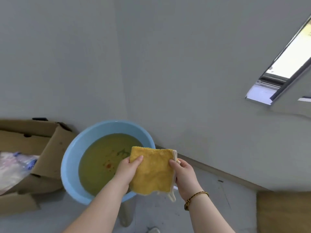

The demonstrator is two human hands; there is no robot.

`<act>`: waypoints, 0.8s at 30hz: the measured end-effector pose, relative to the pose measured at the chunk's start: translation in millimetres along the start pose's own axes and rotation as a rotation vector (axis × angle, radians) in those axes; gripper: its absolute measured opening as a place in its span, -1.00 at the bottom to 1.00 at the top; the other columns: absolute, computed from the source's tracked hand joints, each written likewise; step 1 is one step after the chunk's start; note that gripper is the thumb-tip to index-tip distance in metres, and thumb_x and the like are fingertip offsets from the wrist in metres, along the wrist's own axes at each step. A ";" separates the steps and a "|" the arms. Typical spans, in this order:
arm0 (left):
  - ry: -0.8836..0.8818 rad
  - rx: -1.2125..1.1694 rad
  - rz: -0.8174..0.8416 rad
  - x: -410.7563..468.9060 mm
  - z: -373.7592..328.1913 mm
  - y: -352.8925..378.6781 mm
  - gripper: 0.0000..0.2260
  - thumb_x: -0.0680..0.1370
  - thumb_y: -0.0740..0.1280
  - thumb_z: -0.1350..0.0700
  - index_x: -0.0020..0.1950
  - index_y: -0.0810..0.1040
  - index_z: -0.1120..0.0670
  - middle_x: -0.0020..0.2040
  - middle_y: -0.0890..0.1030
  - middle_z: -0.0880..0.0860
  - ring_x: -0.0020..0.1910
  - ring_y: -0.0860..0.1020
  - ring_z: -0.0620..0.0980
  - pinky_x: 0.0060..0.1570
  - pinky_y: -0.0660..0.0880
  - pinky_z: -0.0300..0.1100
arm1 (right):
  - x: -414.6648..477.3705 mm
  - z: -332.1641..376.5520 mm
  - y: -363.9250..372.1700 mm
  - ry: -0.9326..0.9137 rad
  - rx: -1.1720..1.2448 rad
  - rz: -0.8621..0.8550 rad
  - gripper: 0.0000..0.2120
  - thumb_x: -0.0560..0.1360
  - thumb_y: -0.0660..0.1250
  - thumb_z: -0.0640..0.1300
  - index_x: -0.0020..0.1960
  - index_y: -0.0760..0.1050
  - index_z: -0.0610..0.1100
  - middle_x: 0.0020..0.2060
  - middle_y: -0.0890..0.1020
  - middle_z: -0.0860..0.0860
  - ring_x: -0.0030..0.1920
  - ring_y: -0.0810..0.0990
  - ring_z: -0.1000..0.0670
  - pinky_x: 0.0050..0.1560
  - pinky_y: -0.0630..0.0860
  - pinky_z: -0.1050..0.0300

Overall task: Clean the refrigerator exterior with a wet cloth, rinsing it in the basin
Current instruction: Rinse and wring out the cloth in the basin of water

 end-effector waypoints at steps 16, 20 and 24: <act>-0.229 0.303 -0.300 156.0 49.7 -112.7 -0.66 0.58 0.07 -0.09 0.12 0.43 0.13 -0.02 0.48 0.10 -0.07 0.42 0.00 -0.03 0.35 -0.12 | 155.0 -60.9 139.2 0.217 -0.413 0.035 -0.71 0.49 0.33 -0.15 0.18 0.43 -0.15 -0.06 0.48 0.01 -0.04 0.44 0.02 0.04 0.42 0.13; -0.198 0.464 -0.245 198.4 72.9 -136.4 -0.75 0.58 0.10 -0.08 -0.18 0.38 0.04 -0.21 0.46 -0.02 -0.27 0.40 -0.16 -0.19 0.36 -0.22 | 178.0 -82.5 167.9 0.228 -0.521 -0.040 -0.56 0.47 0.35 -0.13 0.30 0.33 -0.19 0.08 0.49 -0.08 -0.02 0.39 0.03 0.11 0.43 0.11; -0.154 0.609 -0.202 232.9 92.0 -159.9 -0.82 0.57 0.15 -0.05 -0.10 0.38 0.05 -0.25 0.43 -0.07 -0.24 0.42 -0.11 -0.28 0.35 -0.27 | 201.8 -114.9 192.2 0.268 -0.589 -0.069 -0.51 0.47 0.35 -0.16 0.33 0.27 -0.19 -0.02 0.47 -0.04 -0.08 0.38 0.04 -0.06 0.39 0.21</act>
Point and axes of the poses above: each hand's wrist, its own x-axis towards the middle knuckle, its own y-axis out of the palm, z = x × y, the point moved 3 cm from there along x, towards the middle knuckle
